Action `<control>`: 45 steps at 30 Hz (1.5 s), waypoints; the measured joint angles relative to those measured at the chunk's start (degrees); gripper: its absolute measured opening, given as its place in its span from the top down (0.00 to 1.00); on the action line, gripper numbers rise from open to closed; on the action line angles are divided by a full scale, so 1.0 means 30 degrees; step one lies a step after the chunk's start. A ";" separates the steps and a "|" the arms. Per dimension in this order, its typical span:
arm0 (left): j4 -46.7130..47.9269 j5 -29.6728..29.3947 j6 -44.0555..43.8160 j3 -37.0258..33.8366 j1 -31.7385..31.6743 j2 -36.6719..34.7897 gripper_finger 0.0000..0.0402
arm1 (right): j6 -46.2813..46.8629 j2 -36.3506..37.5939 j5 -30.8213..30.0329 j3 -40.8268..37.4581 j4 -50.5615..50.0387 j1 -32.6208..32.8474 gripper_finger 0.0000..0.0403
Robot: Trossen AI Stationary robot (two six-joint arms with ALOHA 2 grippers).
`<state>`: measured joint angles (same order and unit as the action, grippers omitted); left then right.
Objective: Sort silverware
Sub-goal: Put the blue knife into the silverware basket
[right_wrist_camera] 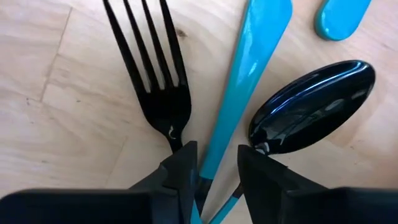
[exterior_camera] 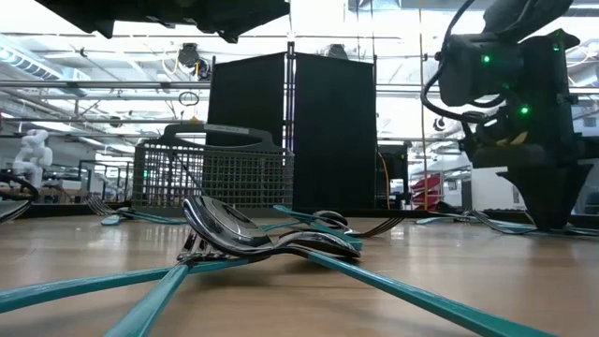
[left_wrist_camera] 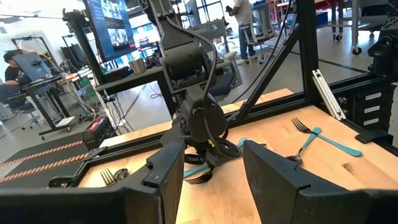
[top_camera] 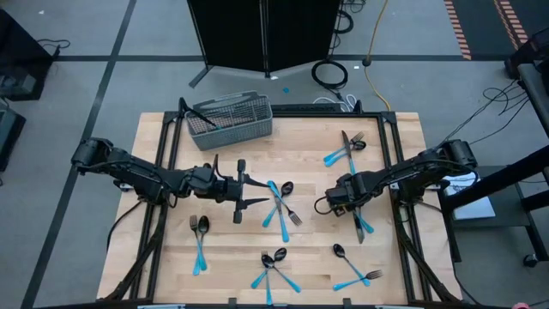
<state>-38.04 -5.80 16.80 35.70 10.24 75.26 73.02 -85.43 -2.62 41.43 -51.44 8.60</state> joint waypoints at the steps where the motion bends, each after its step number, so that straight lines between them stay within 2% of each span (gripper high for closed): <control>1: -0.0003 0.0000 0.0001 0.0000 0.0000 0.0000 0.60 | -0.0002 0.0000 0.0023 0.0000 -0.0003 0.0004 0.72; 10: 0.0060 0.0000 0.0001 0.0007 0.0000 0.0000 0.60 | 0.0403 0.0000 0.0545 -0.0129 0.0229 0.0196 0.73; 17: 0.0372 0.0000 -0.0001 0.0007 0.0000 0.0000 0.60 | 0.0948 0.0173 0.1382 -0.1631 0.2400 0.0291 0.78; 21: 0.0364 0.0000 0.0001 0.0007 0.0000 0.0000 0.60 | 0.0952 0.0184 0.1510 -0.1676 0.2375 0.0284 0.83; 27: 0.0350 0.0000 0.0001 0.0007 0.0000 0.0000 0.60 | 0.0856 0.0724 0.1026 -0.1773 0.2248 0.0300 0.97; 31: 0.0350 0.0000 -0.0011 0.0007 0.0000 0.0000 0.60 | 0.0380 0.1447 0.0534 -0.1837 0.2193 0.0313 0.97; 33: 0.0350 0.0000 -0.0014 0.0007 0.0000 0.0000 0.60 | -0.0023 0.1916 0.0086 -0.1916 0.2154 0.0323 0.97; 40: 0.0356 -0.0004 0.0005 0.0007 0.0000 0.0000 0.60 | -0.2165 0.3919 -0.3585 -0.1909 0.2799 0.0317 0.99; 45: 0.0379 -0.0007 0.0010 0.0007 0.0000 0.0000 0.60 | -0.5194 0.5165 -0.7266 -0.1894 0.5198 0.0299 0.99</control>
<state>-36.91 -5.82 16.83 35.73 10.24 75.26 57.44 -69.93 -24.42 35.75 -35.85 9.50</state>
